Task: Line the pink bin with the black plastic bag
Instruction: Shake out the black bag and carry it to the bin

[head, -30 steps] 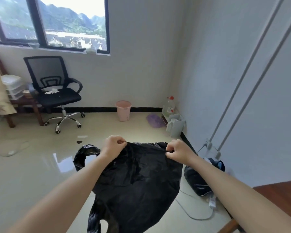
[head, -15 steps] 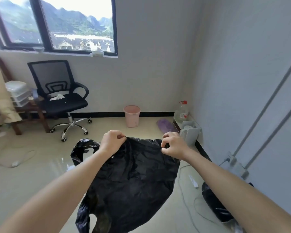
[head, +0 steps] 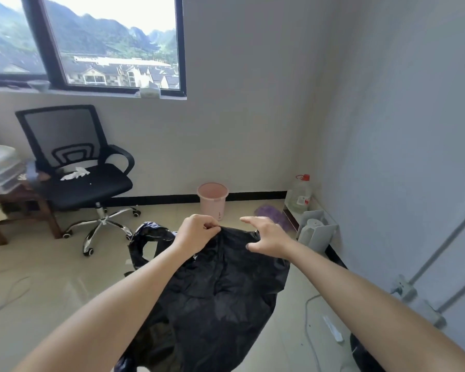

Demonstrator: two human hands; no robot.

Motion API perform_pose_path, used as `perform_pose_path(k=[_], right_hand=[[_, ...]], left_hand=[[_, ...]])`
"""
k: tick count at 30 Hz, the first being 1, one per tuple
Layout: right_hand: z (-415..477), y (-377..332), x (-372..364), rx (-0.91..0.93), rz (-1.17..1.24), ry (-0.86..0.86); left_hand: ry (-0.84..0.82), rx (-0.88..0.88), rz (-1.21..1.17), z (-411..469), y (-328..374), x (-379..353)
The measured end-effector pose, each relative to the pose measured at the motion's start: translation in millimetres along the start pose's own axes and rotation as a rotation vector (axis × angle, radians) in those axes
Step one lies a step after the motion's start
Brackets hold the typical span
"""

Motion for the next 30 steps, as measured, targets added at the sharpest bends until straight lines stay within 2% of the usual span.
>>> perform_pose_path(k=[2, 6, 12, 18, 23, 30], right_hand=[[29, 6, 3, -0.062, 0.07, -0.025], [66, 36, -1, -0.165, -0.005, -0.084], [134, 94, 16, -0.226, 0.027, -0.053], [227, 143, 48, -0.182, 0.043, -0.083], [299, 174, 58, -0.15, 0.091, -0.123], [393, 174, 38, -0.071, 0.047, -0.193]], left_hand=[[-0.051, -0.04, -0.019, 32, -3, 2], [-0.154, -0.055, -0.012, 82, -20, -15], [-0.178, -0.02, 0.072, 169, -43, -49], [-0.223, 0.033, 0.25, 264, -51, -76], [-0.213, 0.111, 0.295, 319, -67, -89], [-0.26, 0.184, 0.372, 378, -117, -85]])
Point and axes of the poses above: each hand's wrist, its own z-axis towards the middle knuckle, its own x-axis out of the back of the hand, y = z × x, the point moved 4 cm from there along z, towards the middle knuckle, and after that the axes turned 3 degrees about -x, right-handed, at the moved point
